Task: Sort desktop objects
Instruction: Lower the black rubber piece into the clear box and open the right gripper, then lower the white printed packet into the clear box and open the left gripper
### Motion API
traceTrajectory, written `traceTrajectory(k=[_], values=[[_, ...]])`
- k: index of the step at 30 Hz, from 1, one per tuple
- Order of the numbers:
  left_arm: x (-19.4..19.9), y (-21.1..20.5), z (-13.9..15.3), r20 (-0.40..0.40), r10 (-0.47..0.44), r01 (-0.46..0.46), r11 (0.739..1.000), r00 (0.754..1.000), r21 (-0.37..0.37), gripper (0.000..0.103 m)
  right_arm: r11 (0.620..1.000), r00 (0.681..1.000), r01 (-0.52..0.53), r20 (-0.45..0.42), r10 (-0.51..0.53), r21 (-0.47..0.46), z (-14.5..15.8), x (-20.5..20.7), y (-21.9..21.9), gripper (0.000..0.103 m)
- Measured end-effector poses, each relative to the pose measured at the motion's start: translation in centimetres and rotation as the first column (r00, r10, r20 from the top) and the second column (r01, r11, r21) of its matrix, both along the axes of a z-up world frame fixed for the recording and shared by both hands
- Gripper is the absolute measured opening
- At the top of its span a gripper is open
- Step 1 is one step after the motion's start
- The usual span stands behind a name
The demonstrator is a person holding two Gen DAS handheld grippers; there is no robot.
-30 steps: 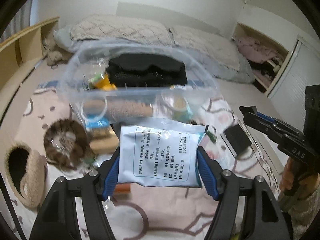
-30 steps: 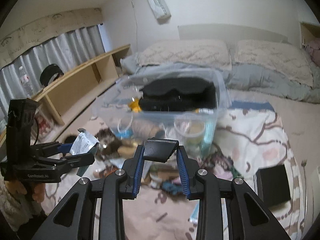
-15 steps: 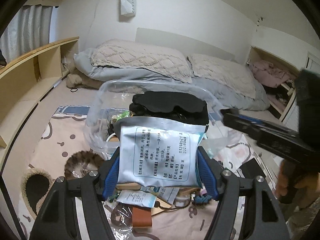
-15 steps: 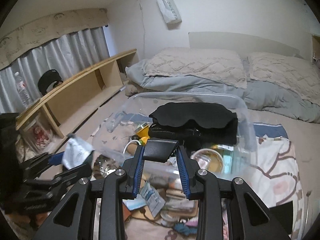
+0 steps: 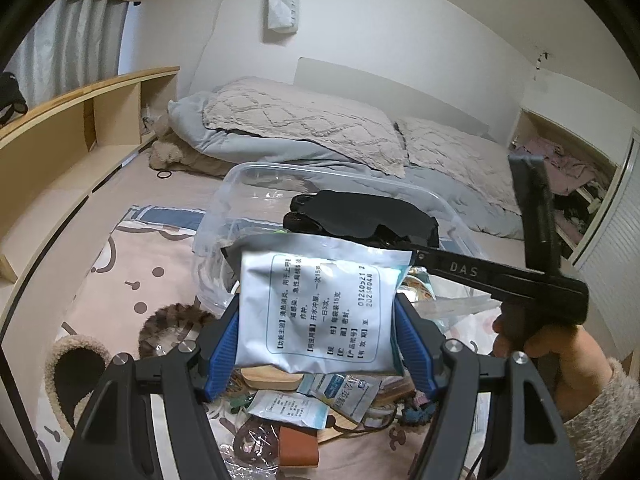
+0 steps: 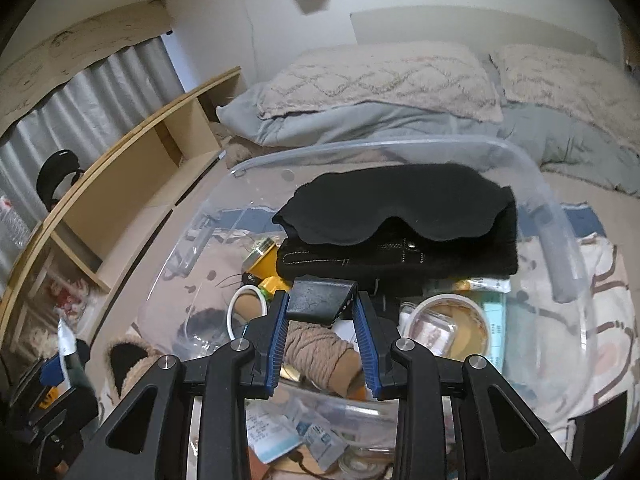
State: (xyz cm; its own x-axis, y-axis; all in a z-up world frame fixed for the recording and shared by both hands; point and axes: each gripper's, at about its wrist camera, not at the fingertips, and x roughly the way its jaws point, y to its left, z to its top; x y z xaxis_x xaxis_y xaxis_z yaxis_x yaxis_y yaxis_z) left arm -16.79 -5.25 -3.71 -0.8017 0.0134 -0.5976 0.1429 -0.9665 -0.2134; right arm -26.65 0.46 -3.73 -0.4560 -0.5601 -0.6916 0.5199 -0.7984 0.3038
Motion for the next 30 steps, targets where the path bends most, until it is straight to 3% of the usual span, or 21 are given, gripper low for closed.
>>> traceTrajectory(k=[8, 10, 11, 12, 22, 30], values=[[-0.6, -0.3, 0.0, 0.004, 0.022, -0.022, 1.000, 1.000, 0.021, 0.070, 0.998, 0.997, 0.058, 0.050, -0.058, -0.009, -1.0, -1.6, 0.4, 0.033], [-0.8, -0.1, 0.0, 0.004, 0.022, -0.022, 0.999, 1.000, 0.025, 0.070, 0.997, 0.996, 0.073, 0.051, -0.072, -0.016, -1.0, -1.8, 0.9, 0.049], [-0.8, 0.1, 0.0, 0.003, 0.021, -0.021, 0.999, 1.000, 0.026, 0.070, 0.997, 0.996, 0.081, 0.047, -0.080, -0.018, -1.0, -1.8, 1.1, 0.069], [-0.9, 0.2, 0.0, 0.003, 0.020, -0.020, 0.999, 1.000, 0.027, 0.070, 0.996, 0.996, 0.083, 0.038, -0.083, -0.021, -0.9, -1.7, 1.3, 0.073], [-1.7, 2.0, 0.0, -0.001, 0.005, -0.005, 1.000, 1.000, 0.026, 0.070, 0.984, 0.994, 0.084, -0.060, -0.094, -0.157, 3.9, 1.4, 6.0, 0.073], [-3.6, 4.2, 0.8, -0.008, -0.020, 0.020, 0.997, 1.000, 0.077, 0.070, 0.984, 0.983, 0.062, -0.158, -0.088, -0.165, 6.3, 6.0, 9.4, 0.073]])
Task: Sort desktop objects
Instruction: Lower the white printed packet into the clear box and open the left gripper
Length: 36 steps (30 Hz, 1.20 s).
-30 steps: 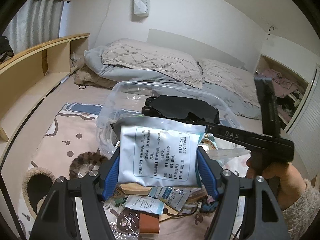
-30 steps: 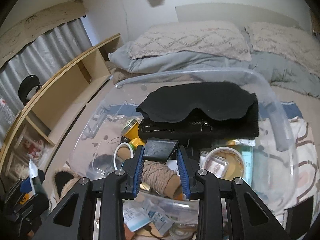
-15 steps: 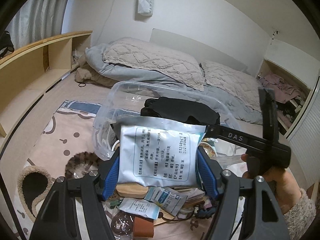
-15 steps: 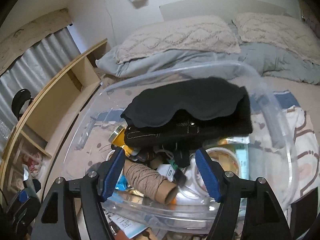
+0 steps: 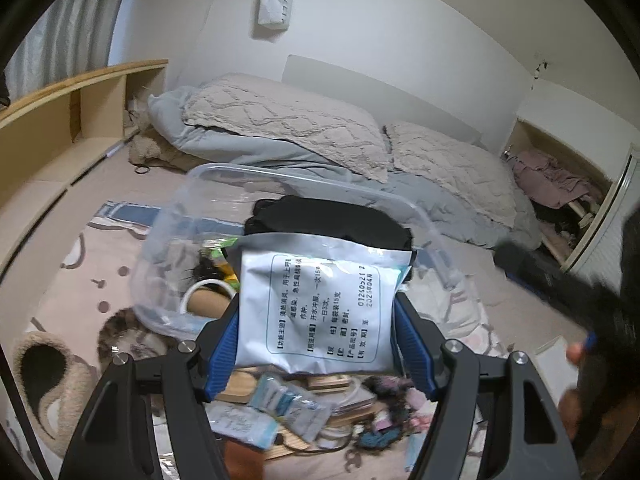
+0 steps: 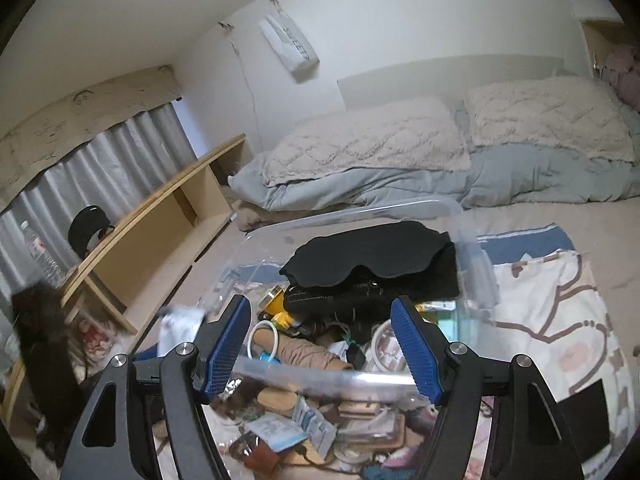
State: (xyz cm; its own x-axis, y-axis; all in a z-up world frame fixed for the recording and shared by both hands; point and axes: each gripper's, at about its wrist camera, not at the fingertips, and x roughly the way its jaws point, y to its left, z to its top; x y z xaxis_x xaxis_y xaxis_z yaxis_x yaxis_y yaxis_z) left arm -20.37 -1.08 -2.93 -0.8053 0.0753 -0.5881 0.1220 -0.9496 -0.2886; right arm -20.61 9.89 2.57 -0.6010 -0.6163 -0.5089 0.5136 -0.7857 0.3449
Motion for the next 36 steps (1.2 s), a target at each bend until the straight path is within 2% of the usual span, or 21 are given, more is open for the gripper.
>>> traceTrajectory(k=[3, 7, 14, 26, 32, 35, 36], values=[[-1.1, 1.1, 0.4, 0.003, -0.010, 0.010, 1.000, 1.000, 0.021, 0.070, 1.000, 1.000, 0.000, -0.013, 0.000, -0.003, 0.0, 1.5, 1.4, 0.073], [-3.0, 3.1, 0.3, 0.021, -0.030, 0.030, 1.000, 0.999, 0.010, 0.070, 0.999, 1.000, 0.022, -0.019, -0.022, -0.024, -0.3, 2.8, 3.4, 0.073], [-7.0, 6.2, -1.9, 0.109, -0.070, 0.063, 0.996, 0.992, 0.070, 0.070, 0.997, 0.998, 0.055, -0.041, -0.057, -0.055, -0.2, 3.8, 5.5, 0.073], [-12.2, 9.2, -4.0, 0.187, -0.075, 0.045, 0.986, 0.979, 0.163, 0.070, 0.995, 0.992, 0.042, -0.111, -0.052, -0.090, 0.7, 4.8, 6.8, 0.073], [-14.1, 10.4, -5.2, 0.208, -0.064, 0.031, 0.987, 0.976, 0.156, 0.071, 0.992, 0.991, 0.053, -0.116, -0.067, -0.118, 0.8, 4.6, 8.0, 0.073], [-15.0, 10.6, -6.0, 0.202, -0.105, 0.063, 0.977, 0.974, 0.201, 0.074, 0.991, 0.991, 0.060, -0.112, -0.074, -0.122, 0.6, 4.4, 8.3, 0.073], [-15.2, 10.6, -6.3, 0.210, -0.111, 0.066, 0.976, 0.971, 0.210, 0.083, 0.991, 0.991, 0.063, -0.112, -0.076, -0.122, 0.6, 4.4, 8.4, 0.073]])
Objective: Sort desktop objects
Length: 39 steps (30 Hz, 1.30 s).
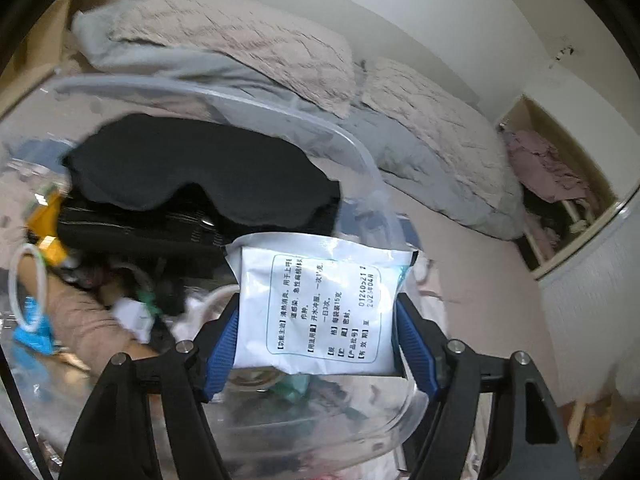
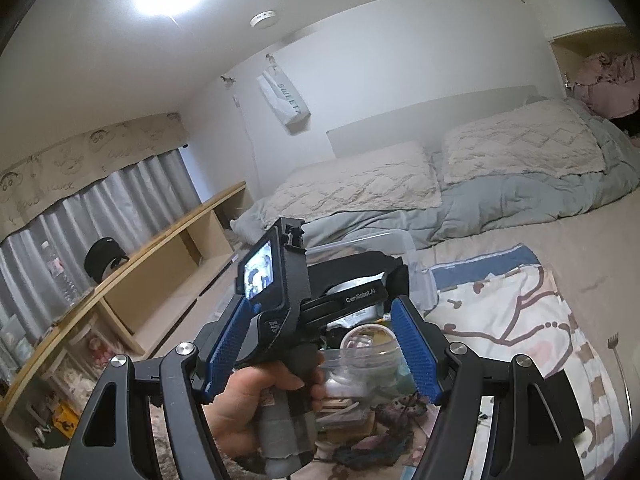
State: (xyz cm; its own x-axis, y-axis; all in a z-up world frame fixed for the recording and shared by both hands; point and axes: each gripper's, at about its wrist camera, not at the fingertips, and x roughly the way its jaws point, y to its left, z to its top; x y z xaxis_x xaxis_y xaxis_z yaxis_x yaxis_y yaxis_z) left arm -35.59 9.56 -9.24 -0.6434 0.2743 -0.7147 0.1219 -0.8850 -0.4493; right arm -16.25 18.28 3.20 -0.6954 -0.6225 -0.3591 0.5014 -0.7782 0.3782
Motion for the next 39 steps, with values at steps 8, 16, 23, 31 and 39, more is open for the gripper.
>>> traceTrajectory(k=[8, 16, 23, 31, 39], values=[[-0.2, -0.8, -0.9, -0.007, 0.043, -0.043, 0.998, 0.999, -0.042, 0.094, 1.000, 1.000, 0.008, 0.000, -0.008, -0.009, -0.3, -0.2, 0.6, 0.073], [1.0, -1.8, -0.6, -0.031, 0.045, -0.047, 0.996, 0.999, -0.079, 0.094, 1.000, 1.000, 0.009, 0.002, -0.009, -0.013, -0.7, -0.6, 0.8, 0.073], [2.5, -1.7, 0.7, -0.067, 0.018, -0.026, 0.991, 0.998, -0.129, 0.094, 1.000, 1.000, 0.026, -0.003, -0.026, -0.004, -0.9, -0.7, 0.7, 0.073], [4.6, -1.9, 2.0, -0.106, -0.003, -0.014, 0.986, 0.994, -0.166, 0.094, 0.999, 0.999, 0.049, -0.011, -0.048, 0.015, -1.1, -0.8, 0.4, 0.073], [7.2, -3.1, 3.0, -0.144, -0.007, -0.024, 0.977, 0.990, -0.211, 0.094, 0.996, 0.997, 0.072, -0.029, -0.071, 0.046, -1.3, -0.8, -0.1, 0.073]])
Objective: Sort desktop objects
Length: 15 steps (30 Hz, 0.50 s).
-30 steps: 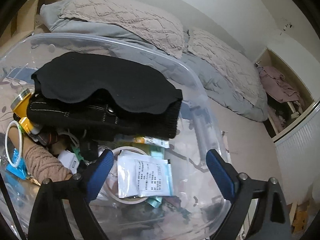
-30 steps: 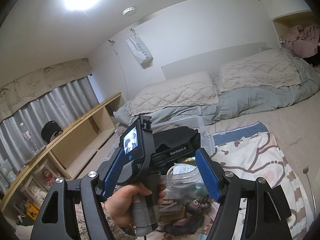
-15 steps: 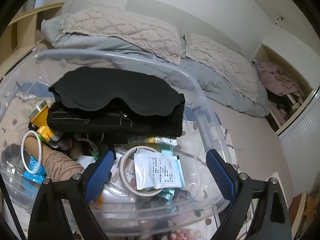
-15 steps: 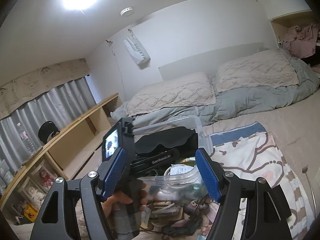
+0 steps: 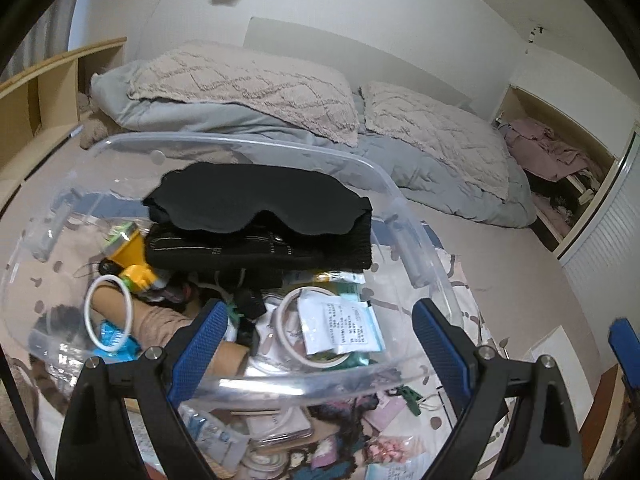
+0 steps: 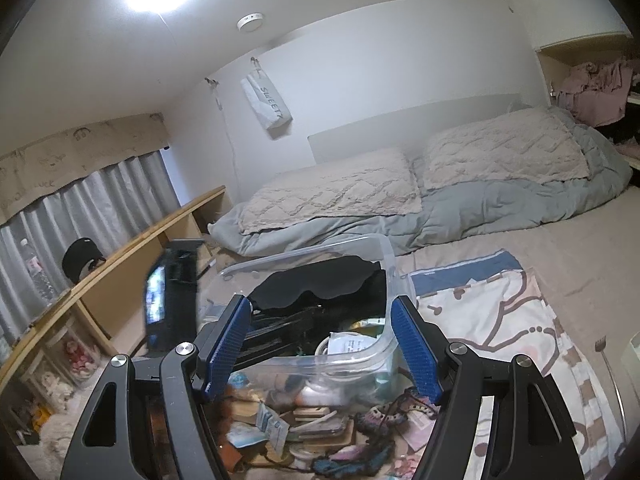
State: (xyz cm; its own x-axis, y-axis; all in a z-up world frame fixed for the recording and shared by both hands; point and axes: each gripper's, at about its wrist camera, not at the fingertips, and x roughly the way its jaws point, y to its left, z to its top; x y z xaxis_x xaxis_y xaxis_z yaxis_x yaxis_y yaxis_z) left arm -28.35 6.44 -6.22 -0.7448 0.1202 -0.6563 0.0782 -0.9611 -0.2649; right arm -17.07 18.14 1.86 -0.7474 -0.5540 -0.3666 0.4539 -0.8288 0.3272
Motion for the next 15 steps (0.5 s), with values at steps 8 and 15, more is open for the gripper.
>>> traceTrajectory(k=[8, 15], values=[[2.9, -2.0, 0.9, -0.034, 0.025, -0.026, 0.999, 0.999, -0.043, 0.094, 1.000, 1.000, 0.015, 0.002, -0.015, 0.022, -0.5, -0.3, -0.5, 0.073], [5.6, -3.5, 1.7, -0.071, 0.059, -0.063, 0.996, 0.996, -0.063, 0.100, 0.998, 1.000, 0.020, 0.007, -0.021, 0.052, -1.1, -0.3, -1.1, 0.073]])
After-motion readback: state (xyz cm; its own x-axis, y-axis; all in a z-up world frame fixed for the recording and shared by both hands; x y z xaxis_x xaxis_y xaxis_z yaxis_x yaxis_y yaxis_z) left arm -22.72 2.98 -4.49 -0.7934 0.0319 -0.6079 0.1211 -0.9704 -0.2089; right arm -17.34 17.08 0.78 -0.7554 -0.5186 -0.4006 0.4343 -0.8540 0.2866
